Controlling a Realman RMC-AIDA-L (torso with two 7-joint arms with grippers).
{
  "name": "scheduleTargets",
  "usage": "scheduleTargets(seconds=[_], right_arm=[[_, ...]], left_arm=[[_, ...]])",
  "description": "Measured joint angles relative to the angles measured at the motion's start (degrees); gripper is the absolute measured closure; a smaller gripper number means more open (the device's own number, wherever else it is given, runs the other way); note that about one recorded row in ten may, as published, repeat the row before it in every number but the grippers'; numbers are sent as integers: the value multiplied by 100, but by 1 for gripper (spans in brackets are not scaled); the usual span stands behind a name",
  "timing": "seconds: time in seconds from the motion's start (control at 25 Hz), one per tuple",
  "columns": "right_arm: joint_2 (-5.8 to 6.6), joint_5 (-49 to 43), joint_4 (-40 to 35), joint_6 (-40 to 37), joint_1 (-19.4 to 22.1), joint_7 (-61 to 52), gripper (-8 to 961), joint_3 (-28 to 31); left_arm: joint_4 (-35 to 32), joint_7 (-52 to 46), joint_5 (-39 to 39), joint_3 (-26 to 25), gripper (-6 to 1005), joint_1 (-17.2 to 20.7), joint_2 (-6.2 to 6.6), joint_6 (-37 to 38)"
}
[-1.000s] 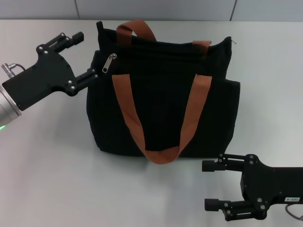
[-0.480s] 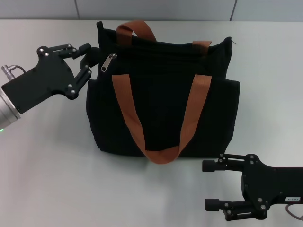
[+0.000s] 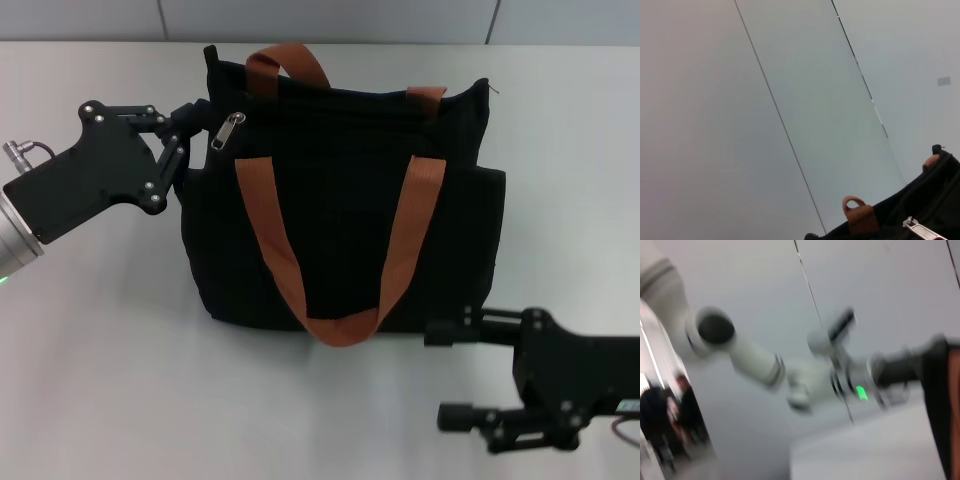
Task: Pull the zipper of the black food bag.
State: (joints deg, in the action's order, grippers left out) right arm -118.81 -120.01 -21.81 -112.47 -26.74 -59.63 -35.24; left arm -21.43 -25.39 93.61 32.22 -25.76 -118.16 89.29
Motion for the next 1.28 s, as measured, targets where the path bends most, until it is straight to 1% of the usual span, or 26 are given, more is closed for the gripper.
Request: scheduleTargets(seconds=[0.08, 0.2, 0.32, 0.44, 0.52, 0.6, 0.72, 0.8, 0.88, 0.92, 0.96, 1.28], right_arm=[[4, 309, -28, -307, -91, -500, 179, 0], [26, 773, -123, -639, -348, -1716, 179, -3], [46, 1074, -231, -765, -691, -2880, 179, -5], [51, 1243, -407, -676, -1021, -3809, 180, -1], [57, 1319, -550, -519, -1280, -4465, 180, 0], [86, 1342, -640, -379, -1511, -4891, 180, 0], [161, 1349, -746, 41, -1957, -5610, 180, -35], [166, 1349, -784, 145, -2032, -5758, 180, -45], [172, 1340, -886, 414, -2160, -6053, 180, -62], [172, 1333, -1001, 709, -2229, -6301, 180, -148], [172, 1333, -1001, 709, -2229, -6301, 180, -148], [132, 1310, -1138, 1759, -2534, -7009, 188, -1024]], left_arm=[[10, 12, 0, 2, 977, 3, -7, 11], [50, 132, -1, 3, 977, 20, -23, 16], [110, 272, -24, 1, 977, 50, -35, 19], [217, 420, -48, -32, 977, 61, -39, 29], [258, 480, -52, -42, 977, 62, -40, 39], [276, 501, -52, -43, 977, 62, -43, 41], [279, 502, -76, -46, 977, 51, -51, 58], [280, 502, -88, -46, 977, 48, -51, 60], [281, 502, -157, -48, 977, 42, -52, 62], [280, 509, -205, -49, 977, 40, -51, 83], [280, 509, -205, -49, 977, 40, -51, 83], [281, 665, -275, -61, 977, 62, -42, 357]])
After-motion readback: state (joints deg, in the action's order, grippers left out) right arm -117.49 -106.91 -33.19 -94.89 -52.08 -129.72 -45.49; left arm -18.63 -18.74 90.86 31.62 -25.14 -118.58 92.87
